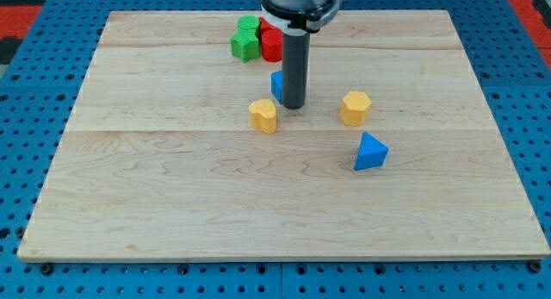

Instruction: Move the blue cube to the bottom left of the blue triangle

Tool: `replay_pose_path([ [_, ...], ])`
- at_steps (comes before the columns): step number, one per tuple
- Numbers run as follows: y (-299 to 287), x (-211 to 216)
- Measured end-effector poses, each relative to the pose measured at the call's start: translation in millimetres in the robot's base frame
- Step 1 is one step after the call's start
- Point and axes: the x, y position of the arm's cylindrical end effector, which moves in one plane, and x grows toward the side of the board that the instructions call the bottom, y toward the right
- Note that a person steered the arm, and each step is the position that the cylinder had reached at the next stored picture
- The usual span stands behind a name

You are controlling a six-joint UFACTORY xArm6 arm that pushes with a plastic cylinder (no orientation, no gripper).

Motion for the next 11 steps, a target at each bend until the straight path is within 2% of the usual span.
replay_pose_path([
  [2,60.6,-41.7],
  [3,15.3,-78.3],
  [4,-33.1,-69.9],
  [5,-39.2,-21.9],
  [6,-66.7,-39.7],
  [8,35.1,-43.9],
  [9,35.5,-24.2],
  [10,35.5,29.3],
  [11,39.8,39.2],
])
